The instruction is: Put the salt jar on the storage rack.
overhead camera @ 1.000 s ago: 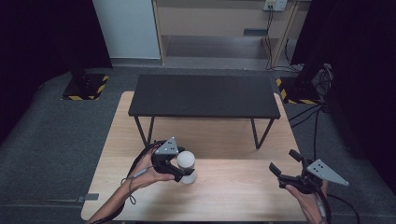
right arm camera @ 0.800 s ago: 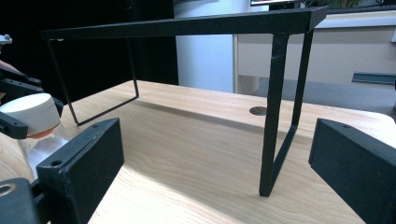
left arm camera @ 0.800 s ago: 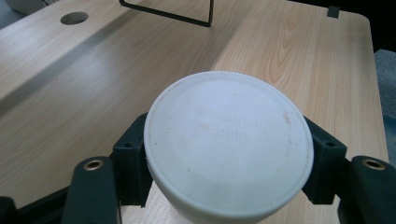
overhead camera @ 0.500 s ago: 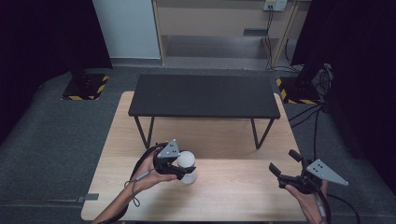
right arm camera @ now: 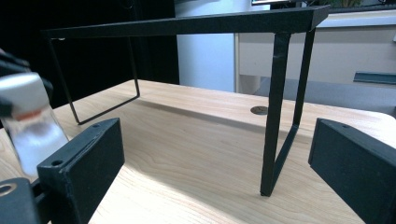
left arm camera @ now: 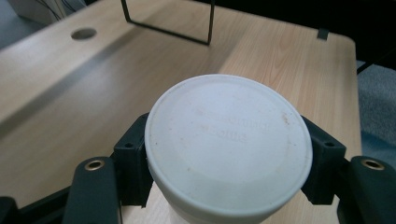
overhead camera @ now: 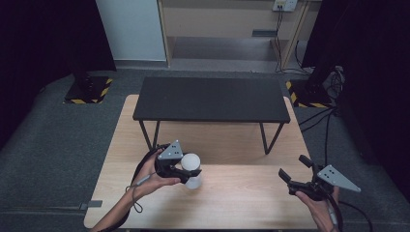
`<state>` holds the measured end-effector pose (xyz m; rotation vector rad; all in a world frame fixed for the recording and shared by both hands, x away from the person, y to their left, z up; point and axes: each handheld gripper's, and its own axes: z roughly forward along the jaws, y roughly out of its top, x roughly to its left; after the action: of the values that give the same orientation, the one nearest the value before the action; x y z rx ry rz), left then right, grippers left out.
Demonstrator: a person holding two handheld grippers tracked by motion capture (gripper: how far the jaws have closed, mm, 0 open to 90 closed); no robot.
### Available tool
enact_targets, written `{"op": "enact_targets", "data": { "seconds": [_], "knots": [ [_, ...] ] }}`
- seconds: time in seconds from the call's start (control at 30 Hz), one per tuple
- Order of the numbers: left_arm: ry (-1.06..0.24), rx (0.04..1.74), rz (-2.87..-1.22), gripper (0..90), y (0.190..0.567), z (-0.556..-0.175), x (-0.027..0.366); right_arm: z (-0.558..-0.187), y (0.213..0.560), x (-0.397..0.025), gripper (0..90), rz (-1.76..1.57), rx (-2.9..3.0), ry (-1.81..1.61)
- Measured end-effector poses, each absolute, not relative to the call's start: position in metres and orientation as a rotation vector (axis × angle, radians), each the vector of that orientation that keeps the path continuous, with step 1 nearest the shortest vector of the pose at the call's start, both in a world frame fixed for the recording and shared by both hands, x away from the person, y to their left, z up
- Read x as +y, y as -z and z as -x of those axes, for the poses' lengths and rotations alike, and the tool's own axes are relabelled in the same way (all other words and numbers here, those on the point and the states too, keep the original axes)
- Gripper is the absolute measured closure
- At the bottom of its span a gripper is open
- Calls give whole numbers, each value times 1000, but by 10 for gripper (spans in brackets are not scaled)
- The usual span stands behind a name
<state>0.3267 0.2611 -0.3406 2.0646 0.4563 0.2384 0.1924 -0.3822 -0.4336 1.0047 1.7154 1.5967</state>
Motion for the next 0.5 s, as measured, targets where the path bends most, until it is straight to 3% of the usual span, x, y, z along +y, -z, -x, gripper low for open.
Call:
{"op": "enact_targets", "data": {
  "seconds": [0.5],
  "knots": [
    [-313,404,-1971,328,237,-315,275,-192,434,-382,35,-1003,1715,-1600]
  ]
}}
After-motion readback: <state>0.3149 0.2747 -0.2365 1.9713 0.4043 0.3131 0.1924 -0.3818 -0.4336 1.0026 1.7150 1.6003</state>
